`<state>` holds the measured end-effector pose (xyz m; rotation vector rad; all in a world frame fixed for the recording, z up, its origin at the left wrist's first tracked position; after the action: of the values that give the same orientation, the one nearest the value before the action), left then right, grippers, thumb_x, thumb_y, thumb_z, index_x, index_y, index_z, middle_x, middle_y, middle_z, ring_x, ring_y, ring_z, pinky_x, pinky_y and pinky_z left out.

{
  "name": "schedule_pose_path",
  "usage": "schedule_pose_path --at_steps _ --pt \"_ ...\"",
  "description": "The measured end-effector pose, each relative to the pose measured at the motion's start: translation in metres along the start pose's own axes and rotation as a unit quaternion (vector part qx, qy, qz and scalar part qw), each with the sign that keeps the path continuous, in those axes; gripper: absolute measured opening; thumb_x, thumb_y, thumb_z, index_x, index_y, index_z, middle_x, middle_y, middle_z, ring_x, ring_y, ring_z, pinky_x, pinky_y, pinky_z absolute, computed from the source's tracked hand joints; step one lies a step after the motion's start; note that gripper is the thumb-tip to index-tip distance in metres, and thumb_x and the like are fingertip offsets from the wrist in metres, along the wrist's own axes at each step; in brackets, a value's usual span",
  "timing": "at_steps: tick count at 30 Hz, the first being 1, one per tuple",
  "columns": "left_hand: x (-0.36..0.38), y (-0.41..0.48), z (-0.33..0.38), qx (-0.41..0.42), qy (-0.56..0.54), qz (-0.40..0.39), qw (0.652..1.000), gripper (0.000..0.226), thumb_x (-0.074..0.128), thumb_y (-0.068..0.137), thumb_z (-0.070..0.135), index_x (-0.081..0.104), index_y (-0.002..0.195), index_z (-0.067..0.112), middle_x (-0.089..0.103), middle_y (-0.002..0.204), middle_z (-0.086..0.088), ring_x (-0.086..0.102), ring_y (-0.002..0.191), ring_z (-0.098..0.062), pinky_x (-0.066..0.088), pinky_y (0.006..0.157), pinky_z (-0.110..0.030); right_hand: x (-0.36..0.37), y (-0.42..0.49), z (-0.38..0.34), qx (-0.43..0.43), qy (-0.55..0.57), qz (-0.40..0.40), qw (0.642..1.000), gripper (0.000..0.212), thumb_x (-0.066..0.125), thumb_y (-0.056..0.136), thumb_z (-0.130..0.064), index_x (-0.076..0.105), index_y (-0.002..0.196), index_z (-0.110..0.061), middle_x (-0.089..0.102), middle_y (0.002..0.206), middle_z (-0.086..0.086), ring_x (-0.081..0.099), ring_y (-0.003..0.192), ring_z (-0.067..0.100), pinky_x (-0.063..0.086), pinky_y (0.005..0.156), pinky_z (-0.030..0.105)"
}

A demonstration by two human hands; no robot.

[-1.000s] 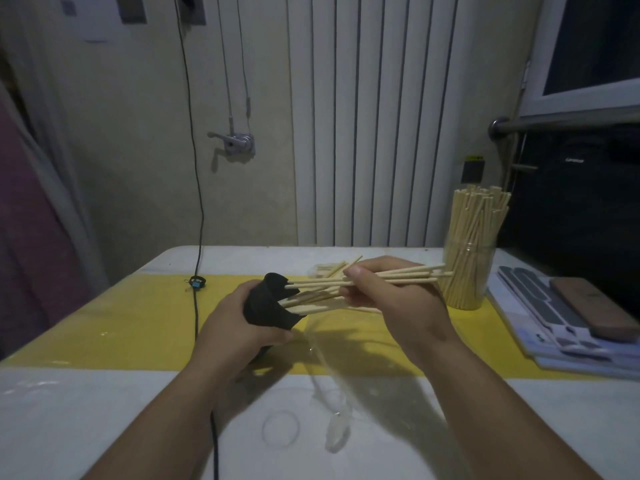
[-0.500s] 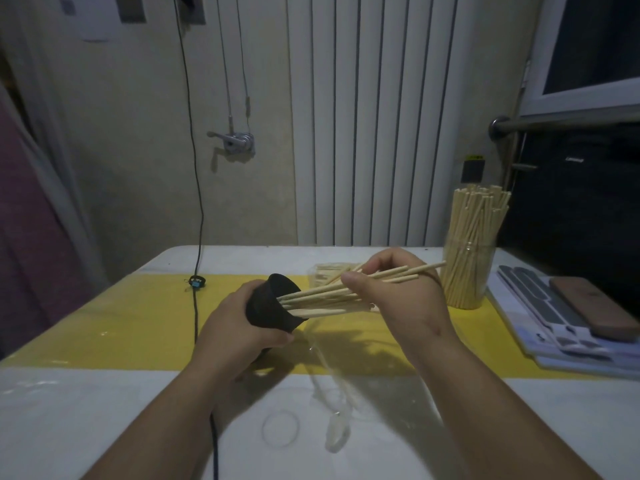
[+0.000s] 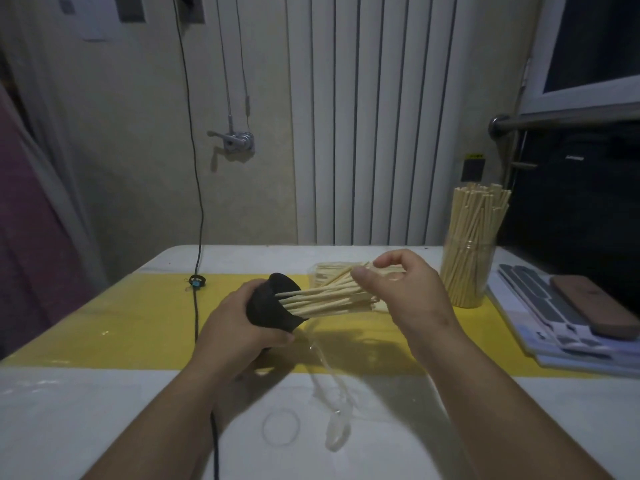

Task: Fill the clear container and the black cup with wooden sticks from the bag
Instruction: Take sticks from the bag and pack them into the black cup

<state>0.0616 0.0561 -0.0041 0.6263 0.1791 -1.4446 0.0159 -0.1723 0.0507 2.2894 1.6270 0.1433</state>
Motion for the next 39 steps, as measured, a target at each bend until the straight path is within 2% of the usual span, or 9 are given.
schedule_pose_path --at_steps 5,9,14,18,22,26,35,37,39 --pt "0.0 0.0 0.001 0.002 -0.008 0.0 1.0 0.074 0.082 0.04 0.038 0.056 0.108 0.053 0.066 0.108 0.018 0.061 0.1 -0.006 0.05 0.077 -0.033 0.0 0.002 -0.002 0.028 0.085 0.024 0.996 0.021 0.057 0.089 -0.015 0.063 0.07 -0.017 0.053 0.054 -0.01 0.046 0.048 0.004 0.033 0.049 0.024" --pt "-0.001 0.0 0.001 0.006 -0.011 -0.001 1.0 0.071 0.083 0.04 0.037 0.056 0.104 0.054 0.066 0.107 0.02 0.061 0.098 -0.003 0.051 0.078 -0.034 0.005 -0.001 0.002 -0.071 -0.055 -0.013 0.996 0.014 0.068 0.09 -0.018 0.076 0.08 -0.023 0.071 0.074 -0.011 0.061 0.071 0.001 0.047 0.064 0.018" --pt "-0.001 0.0 0.0 0.006 -0.018 -0.004 1.0 0.071 0.083 0.041 0.037 0.056 0.104 0.055 0.066 0.108 0.02 0.061 0.1 -0.005 0.05 0.077 -0.032 0.001 0.002 0.007 -0.079 -0.016 0.029 0.996 0.01 0.078 0.081 -0.016 0.072 0.074 -0.018 0.068 0.076 0.009 0.056 0.064 0.006 0.047 0.06 0.021" --pt "-0.002 -0.001 0.003 0.002 -0.029 -0.001 1.0 0.067 0.083 0.041 0.035 0.055 0.099 0.055 0.065 0.105 0.021 0.06 0.098 -0.002 0.047 0.073 -0.028 0.003 0.002 0.009 -0.068 -0.02 0.023 0.997 0.016 0.071 0.089 -0.022 0.07 0.074 -0.014 0.068 0.073 0.003 0.062 0.069 0.01 0.05 0.065 0.025" --pt "-0.003 -0.003 0.003 -0.014 -0.059 0.008 0.998 0.065 0.09 0.048 0.025 0.057 0.097 0.054 0.066 0.093 0.031 0.062 0.09 0.004 0.046 0.069 -0.026 -0.002 0.008 0.011 -0.035 -0.013 0.05 0.998 0.024 0.06 0.094 -0.022 0.07 0.076 -0.011 0.056 0.057 -0.012 0.047 0.053 -0.002 0.038 0.053 0.017" --pt "-0.004 -0.003 0.004 -0.025 -0.076 0.012 0.997 0.065 0.091 0.049 0.024 0.058 0.098 0.051 0.063 0.089 0.038 0.061 0.088 0.004 0.045 0.068 -0.025 -0.007 0.012 0.016 -0.008 -0.035 0.043 0.998 0.027 0.055 0.094 -0.018 0.07 0.071 -0.017 0.059 0.06 -0.008 0.047 0.055 0.007 0.036 0.055 0.028" --pt "-0.006 -0.005 0.006 -0.038 -0.086 0.017 0.995 0.063 0.089 0.047 0.028 0.057 0.097 0.05 0.062 0.087 0.039 0.06 0.086 0.004 0.047 0.068 -0.026 -0.002 0.015 0.034 0.067 -0.187 -0.117 0.973 0.024 0.055 0.086 -0.015 0.071 0.068 -0.016 0.07 0.064 -0.003 0.057 0.063 0.017 0.047 0.063 0.034" --pt "-0.006 -0.005 0.006 -0.037 -0.086 0.017 0.995 0.062 0.093 0.055 0.021 0.057 0.097 0.049 0.062 0.086 0.039 0.061 0.086 0.004 0.046 0.066 -0.025 -0.001 0.014 0.037 0.073 -0.226 -0.157 0.959 0.023 0.055 0.087 -0.013 0.077 0.08 -0.018 0.072 0.076 -0.005 0.063 0.077 0.018 0.051 0.074 0.033" --pt "-0.006 -0.006 0.007 -0.035 -0.086 0.019 0.995 0.062 0.093 0.059 0.016 0.056 0.096 0.049 0.061 0.085 0.042 0.06 0.082 0.009 0.045 0.065 -0.024 0.002 0.013 0.044 0.075 -0.295 -0.208 0.93 0.03 0.051 0.09 -0.012 0.075 0.106 -0.02 0.07 0.108 -0.005 0.062 0.104 0.017 0.047 0.087 0.028"
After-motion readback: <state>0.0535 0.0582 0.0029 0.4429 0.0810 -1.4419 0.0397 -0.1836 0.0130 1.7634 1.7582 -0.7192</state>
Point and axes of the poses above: each hand's wrist, its own y-axis towards the middle knuckle, its own x-axis out of the palm, z = x × y, the point moved 1 cm from there along y, towards the middle knuckle
